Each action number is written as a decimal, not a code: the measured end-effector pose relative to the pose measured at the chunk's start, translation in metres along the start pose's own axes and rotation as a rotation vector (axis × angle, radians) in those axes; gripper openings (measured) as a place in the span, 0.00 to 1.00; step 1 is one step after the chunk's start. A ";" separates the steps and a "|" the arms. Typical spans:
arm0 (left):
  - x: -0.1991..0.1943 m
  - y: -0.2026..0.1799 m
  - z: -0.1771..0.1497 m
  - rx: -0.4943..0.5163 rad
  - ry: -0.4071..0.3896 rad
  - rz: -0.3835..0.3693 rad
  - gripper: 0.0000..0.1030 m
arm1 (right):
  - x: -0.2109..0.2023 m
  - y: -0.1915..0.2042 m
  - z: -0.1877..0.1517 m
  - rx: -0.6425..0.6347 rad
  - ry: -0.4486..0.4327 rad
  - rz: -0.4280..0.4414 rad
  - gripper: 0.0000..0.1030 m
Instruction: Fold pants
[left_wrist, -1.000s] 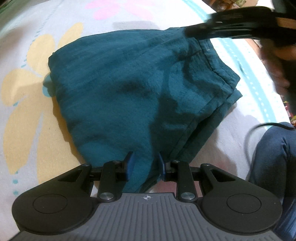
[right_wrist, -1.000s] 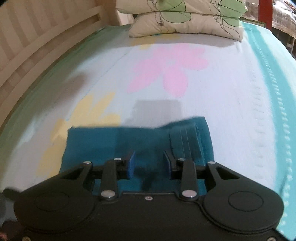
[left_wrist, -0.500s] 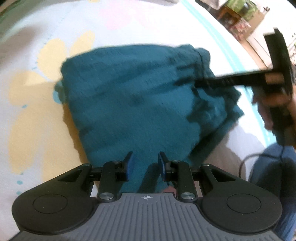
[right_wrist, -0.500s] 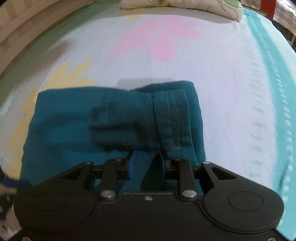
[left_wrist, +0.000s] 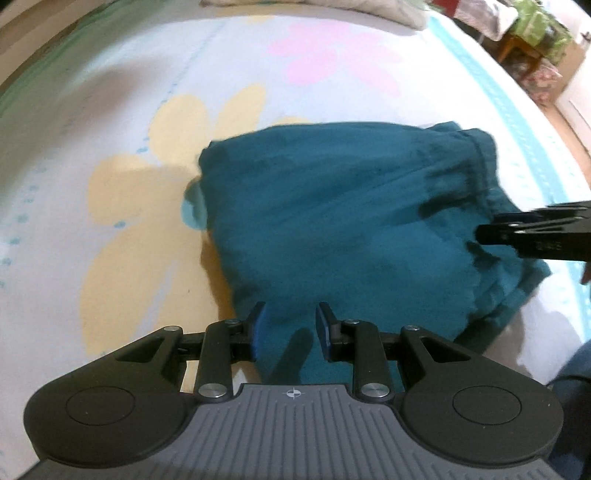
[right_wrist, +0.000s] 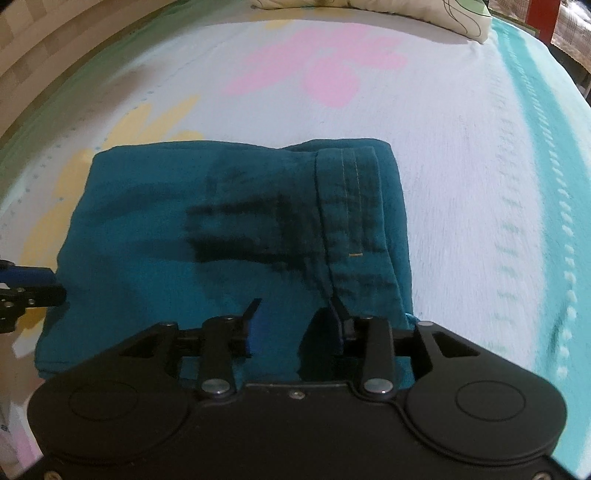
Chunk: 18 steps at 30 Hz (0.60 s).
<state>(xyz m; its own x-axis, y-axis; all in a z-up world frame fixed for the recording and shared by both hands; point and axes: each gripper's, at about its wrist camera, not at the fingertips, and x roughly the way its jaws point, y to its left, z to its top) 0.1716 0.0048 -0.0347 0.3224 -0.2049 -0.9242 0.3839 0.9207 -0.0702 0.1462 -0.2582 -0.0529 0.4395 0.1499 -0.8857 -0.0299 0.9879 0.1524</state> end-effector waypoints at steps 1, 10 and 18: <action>0.002 0.001 0.000 -0.013 0.006 0.002 0.26 | -0.003 0.001 -0.001 0.002 -0.001 0.000 0.46; 0.007 0.012 0.002 -0.103 -0.028 0.020 0.26 | -0.041 -0.007 -0.013 0.025 -0.134 -0.038 0.65; 0.010 0.027 0.002 -0.187 -0.032 0.027 0.27 | -0.038 -0.033 -0.016 0.097 -0.136 -0.031 0.72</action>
<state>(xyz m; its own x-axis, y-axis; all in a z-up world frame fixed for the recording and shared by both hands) 0.1870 0.0273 -0.0454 0.3589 -0.1866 -0.9145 0.2077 0.9712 -0.1167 0.1157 -0.2958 -0.0314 0.5568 0.1063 -0.8238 0.0695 0.9823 0.1738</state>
